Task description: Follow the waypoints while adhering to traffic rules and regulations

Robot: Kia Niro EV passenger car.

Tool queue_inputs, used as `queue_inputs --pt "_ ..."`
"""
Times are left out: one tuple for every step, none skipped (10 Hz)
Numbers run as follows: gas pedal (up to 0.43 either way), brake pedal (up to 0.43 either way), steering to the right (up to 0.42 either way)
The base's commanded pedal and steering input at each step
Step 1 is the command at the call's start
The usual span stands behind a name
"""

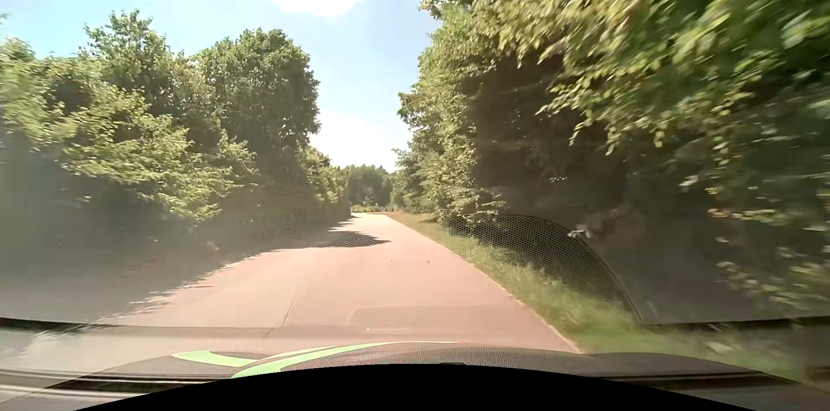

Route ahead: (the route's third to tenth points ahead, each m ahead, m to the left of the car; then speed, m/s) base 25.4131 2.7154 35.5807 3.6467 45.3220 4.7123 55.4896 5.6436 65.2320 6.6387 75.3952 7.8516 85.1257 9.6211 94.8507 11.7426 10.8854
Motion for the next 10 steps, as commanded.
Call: queue_inputs --pt "0.118 0.0 -0.03" --pt "0.118 0.0 -0.03" --pt "0.118 0.0 -0.029" --pt "0.118 0.0 -0.03" --pt "0.118 0.0 -0.03" --pt "0.118 0.0 -0.03" --pt "0.118 0.0 -0.03" --pt "0.118 0.0 -0.029" --pt "0.118 0.0 -0.028" --pt "0.118 0.0 -0.023"
